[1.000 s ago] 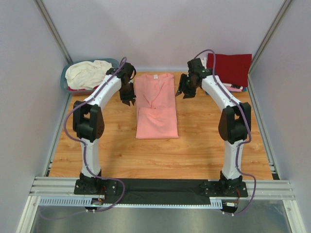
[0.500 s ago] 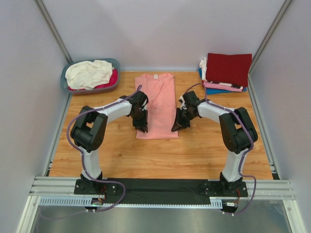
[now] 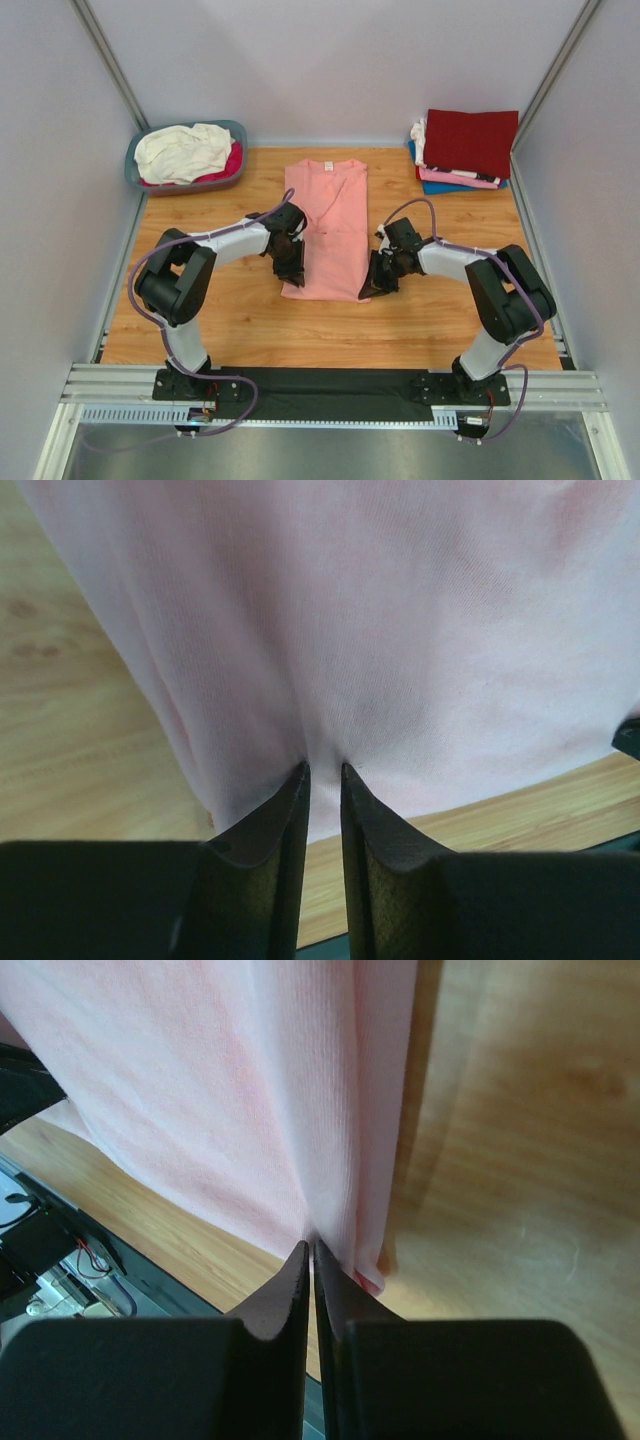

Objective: Fold and stack the t-shirts
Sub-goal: Fold the tshirt

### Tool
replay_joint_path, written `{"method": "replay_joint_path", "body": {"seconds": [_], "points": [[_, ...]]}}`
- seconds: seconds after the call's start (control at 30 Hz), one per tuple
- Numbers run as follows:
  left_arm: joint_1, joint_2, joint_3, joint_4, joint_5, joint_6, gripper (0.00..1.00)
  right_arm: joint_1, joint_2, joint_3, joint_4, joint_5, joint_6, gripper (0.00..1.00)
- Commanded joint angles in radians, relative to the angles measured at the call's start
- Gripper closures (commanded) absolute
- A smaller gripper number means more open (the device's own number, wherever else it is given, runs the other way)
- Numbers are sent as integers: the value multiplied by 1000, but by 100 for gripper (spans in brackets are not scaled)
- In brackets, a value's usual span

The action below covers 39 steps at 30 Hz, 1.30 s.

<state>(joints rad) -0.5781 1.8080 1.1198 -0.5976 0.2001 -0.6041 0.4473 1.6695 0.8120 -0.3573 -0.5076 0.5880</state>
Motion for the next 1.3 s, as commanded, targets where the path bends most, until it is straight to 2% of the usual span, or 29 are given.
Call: {"method": "replay_joint_path", "body": {"seconds": [0.0,0.13,0.23,0.3,0.33,0.37,0.43,0.47,0.5,0.57,0.6,0.87,1.03,1.27], "points": [[-66,-47,-55,-53,-73,-17,74,13,-89,-62,24,37,22,96],[-126,-133,-127,-57,-105,-62,75,31,-195,-102,-15,61,27,95],[-146,-191,-137,-71,-114,-69,73,34,-258,-68,-86,75,-8,94],[-146,-213,-112,-122,-139,-56,72,33,-277,-3,-165,90,-33,88],[-146,-228,-66,-149,-169,-48,71,33,-292,21,-195,95,-60,83],[-146,-236,-42,-204,-186,-36,70,33,-300,50,-256,118,-71,67],[-147,-268,21,-254,-230,-28,67,33,-339,114,-307,148,-88,51],[-146,-282,34,-284,-241,-26,66,33,-358,127,-328,182,-89,39],[-146,-294,41,-295,-249,-26,53,33,-381,133,-356,199,-88,35],[-146,-340,40,-309,-266,-32,45,33,-448,119,-373,227,-74,30],[-146,-355,32,-306,-269,-36,41,34,-468,104,-371,231,-68,29],[-137,-548,-211,-179,-283,-83,37,33,-559,-97,-281,195,-22,29],[-100,-608,-365,-65,-235,-94,35,33,-505,-157,-191,182,-8,30],[-52,-585,-439,18,-223,-86,35,33,-324,-183,-40,124,10,38]]}}
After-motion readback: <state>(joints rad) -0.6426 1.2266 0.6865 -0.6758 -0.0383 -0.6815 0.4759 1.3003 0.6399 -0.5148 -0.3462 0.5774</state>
